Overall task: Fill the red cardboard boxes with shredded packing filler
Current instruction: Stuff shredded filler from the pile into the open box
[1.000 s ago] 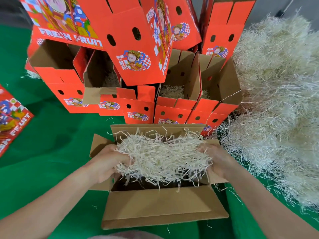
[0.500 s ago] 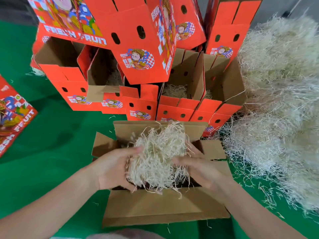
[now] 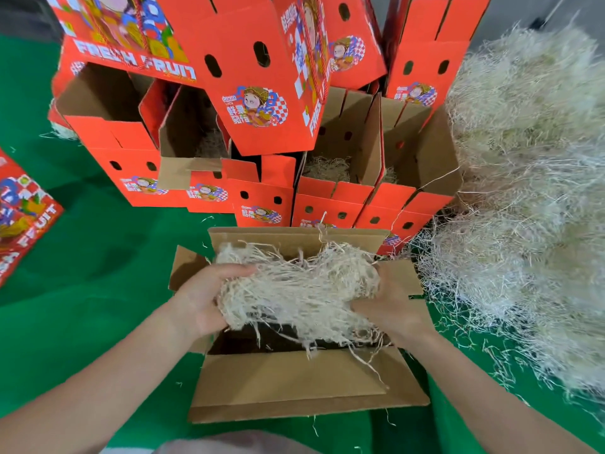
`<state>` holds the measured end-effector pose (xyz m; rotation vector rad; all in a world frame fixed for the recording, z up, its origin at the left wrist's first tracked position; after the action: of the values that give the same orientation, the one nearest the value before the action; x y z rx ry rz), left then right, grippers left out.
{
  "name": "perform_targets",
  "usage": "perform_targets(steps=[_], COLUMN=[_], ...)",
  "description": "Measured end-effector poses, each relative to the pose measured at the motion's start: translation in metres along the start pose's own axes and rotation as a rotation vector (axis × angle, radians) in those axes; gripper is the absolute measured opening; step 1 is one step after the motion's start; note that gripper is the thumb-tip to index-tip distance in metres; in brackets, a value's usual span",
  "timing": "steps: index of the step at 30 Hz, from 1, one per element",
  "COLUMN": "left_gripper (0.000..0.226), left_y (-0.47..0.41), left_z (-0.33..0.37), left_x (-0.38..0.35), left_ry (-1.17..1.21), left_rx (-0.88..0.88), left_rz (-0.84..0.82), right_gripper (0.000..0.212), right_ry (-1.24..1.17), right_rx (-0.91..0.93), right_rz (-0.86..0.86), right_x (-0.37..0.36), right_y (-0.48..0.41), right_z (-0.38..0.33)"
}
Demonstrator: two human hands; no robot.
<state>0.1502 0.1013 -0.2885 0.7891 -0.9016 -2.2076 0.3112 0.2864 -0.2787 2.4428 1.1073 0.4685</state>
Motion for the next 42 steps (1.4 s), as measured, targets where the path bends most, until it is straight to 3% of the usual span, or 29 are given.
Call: perform_targets(steps=[3,5,8,9,10,12,13,16,18,21,24,26,27,30,32,34,37,38,41,42], left_gripper=[0.09,0.123,0.154,0.145,0.118,0.062,0.059,0.089,0.1,0.102,0.064,0.048,0.051,0.078,0.09,0.094,0.093,0.09,0.071,0.067], left_y=[0.001,0.0,0.003,0.003,0.0,-0.004,-0.006,-0.007,-0.004,-0.006,-0.008,-0.013,-0.016,-0.018,-0.017,-0.018,-0.017,-0.019,-0.02,-0.02], left_z=[0.005,0.002,-0.011,-0.014,-0.017,-0.01,-0.004,0.01,0.012,0.008,-0.005,-0.008,-0.007,0.005,0.007,0.008,0.008,0.004,-0.008,-0.006], left_x=[0.008,0.002,-0.033,-0.043,-0.051,-0.049,-0.04,-0.001,0.013,-0.008,-0.04,-0.041,-0.033,-0.004,0.009,0.013,0.0,-0.012,-0.035,-0.033], left_ry=[-0.176,-0.404,-0.602,-0.641,-0.655,-0.691,-0.68,-0.566,-0.565,-0.503,-0.583,-0.659,-0.663,-0.594,-0.611,-0.669,-0.711,-0.71,-0.632,-0.613], left_rx=[-0.048,-0.052,-0.003,0.018,0.022,-0.045,-0.076,-0.133,-0.142,-0.106,-0.028,-0.017,-0.03,-0.1,-0.126,-0.143,-0.173,-0.166,-0.064,-0.05], left_rz=[0.081,0.094,-0.091,-0.141,-0.163,-0.059,0.029,0.261,0.314,0.068,-0.109,-0.024,0.039,0.185,0.243,0.276,0.209,0.138,0.035,0.056], right_gripper=[0.074,0.063,0.058,0.056,0.055,0.051,0.047,0.048,0.05,0.045,0.048,0.034,0.031,0.024,0.023,0.037,0.092,0.09,0.026,0.017], right_ry=[-0.035,-0.138,-0.192,-0.184,-0.17,-0.144,-0.135,-0.004,-0.009,-0.201,-0.242,-0.197,-0.18,-0.224,-0.252,-0.323,-0.354,-0.302,-0.042,0.075], right_rx=[0.038,0.033,0.049,0.043,0.048,0.061,0.049,0.02,-0.015,-0.016,-0.044,-0.029,-0.028,-0.052,-0.058,-0.069,-0.138,-0.133,0.049,0.133], right_rz=[0.022,-0.065,-0.264,-0.291,-0.299,-0.25,-0.188,-0.05,-0.042,-0.066,-0.218,-0.213,-0.151,0.067,0.061,-0.066,-0.255,-0.253,-0.159,-0.088], right_x=[0.011,0.0,-0.033,-0.043,-0.052,-0.054,-0.044,-0.007,0.0,-0.012,-0.046,-0.051,-0.042,-0.003,0.003,-0.008,-0.032,-0.041,-0.065,-0.06], right_y=[0.005,0.014,0.026,0.028,0.03,0.03,0.027,0.026,0.027,0.022,0.018,0.018,0.015,0.007,0.007,0.006,0.004,0.002,-0.005,-0.008], right_z=[-0.006,-0.01,-0.018,-0.019,-0.02,-0.023,-0.023,-0.022,-0.016,-0.015,-0.015,-0.016,-0.016,-0.01,-0.007,-0.006,-0.005,-0.006,-0.02,-0.024])
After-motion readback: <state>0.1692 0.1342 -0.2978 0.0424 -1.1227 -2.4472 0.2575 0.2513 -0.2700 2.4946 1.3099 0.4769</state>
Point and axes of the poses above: each hand's wrist, its own y-axis away from the middle knuckle, its own x-axis out of the back of the hand, z = x × y, the point moved 8 cm from there along -y, towards the middle knuckle, and after that the axes turned 14 degrees about -y, right-handed, at the moved point
